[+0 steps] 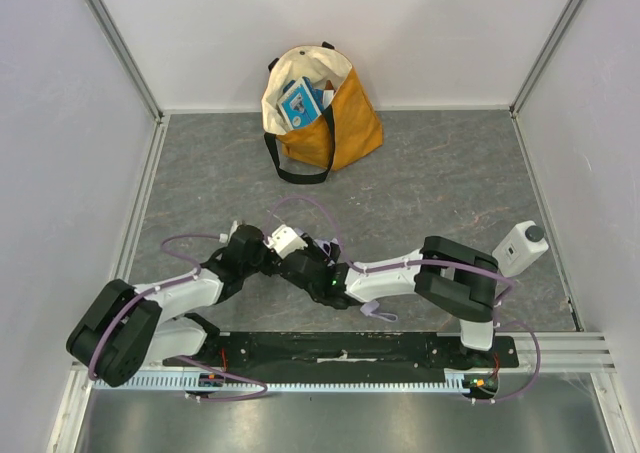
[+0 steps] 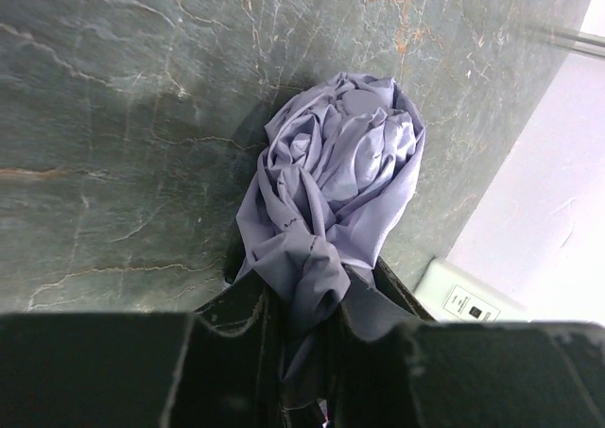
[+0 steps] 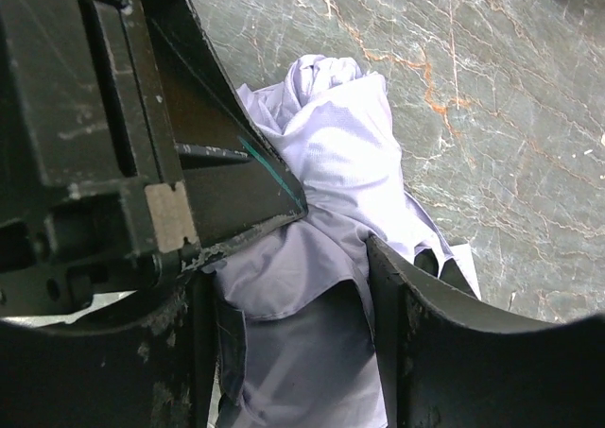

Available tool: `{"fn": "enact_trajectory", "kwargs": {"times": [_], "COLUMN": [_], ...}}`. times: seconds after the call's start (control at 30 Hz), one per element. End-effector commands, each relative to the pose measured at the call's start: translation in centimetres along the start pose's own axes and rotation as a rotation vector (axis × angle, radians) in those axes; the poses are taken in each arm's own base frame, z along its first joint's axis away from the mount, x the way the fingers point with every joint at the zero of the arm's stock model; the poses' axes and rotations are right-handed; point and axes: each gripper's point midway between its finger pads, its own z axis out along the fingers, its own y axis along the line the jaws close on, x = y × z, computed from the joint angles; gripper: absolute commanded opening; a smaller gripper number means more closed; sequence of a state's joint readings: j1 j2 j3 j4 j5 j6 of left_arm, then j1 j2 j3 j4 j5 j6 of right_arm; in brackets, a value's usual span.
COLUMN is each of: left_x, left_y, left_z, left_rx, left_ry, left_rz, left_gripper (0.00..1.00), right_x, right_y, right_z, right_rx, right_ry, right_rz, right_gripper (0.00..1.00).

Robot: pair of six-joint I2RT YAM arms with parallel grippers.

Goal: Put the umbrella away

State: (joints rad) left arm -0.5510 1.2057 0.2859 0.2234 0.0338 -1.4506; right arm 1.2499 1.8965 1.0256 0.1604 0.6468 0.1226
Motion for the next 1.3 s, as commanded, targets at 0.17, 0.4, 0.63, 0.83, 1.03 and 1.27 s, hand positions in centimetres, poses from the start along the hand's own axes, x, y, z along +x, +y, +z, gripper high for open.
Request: {"fn": "enact_trajectory", "kwargs": {"times": [0.17,0.4,0.63,0.83,1.03,1.27], "left_x": [3.1,2.6,1.4,-0.7,-2.6,-1.5], "left_y": [4.5,4.3,2.8,2.5,1.0,1.3], "left_z": [-1.7,-1.5,-0.7,-1.3,-2.1,-1.0], "left_rx": [-0.197,-0.189,-0.096,-0.007,0.099,0.098], "left_ry": [0.145,0.120,0.056,-0.027,-0.047,0.046], "left_rz": [-0.001,0.008,0.070,0.135,0.169,0.203], "left_gripper": [0.02,0.02,0.55,0.92,0.94,0.95], "right_x": [10.4,11.2,11.5,11.9,12.2,11.3], "right_y": [1.1,2.4,2.5,2.1,2.1,1.5], "right_z": [0.4,-0.1,-0.4,-0.3,-0.3,0.3], "right_rx": [-0.179,-0.338,-0.499,-0.603,-0.710,-0.800], "right_ry": [0.251,0.321,0.406,0.470,0.520,0.545], "right_rz": [-0.030,0.077,0.211,0.334,0.432,0.590], "right_gripper": [0.10,0.00,0.00,0.00,0.00,0.00]}}
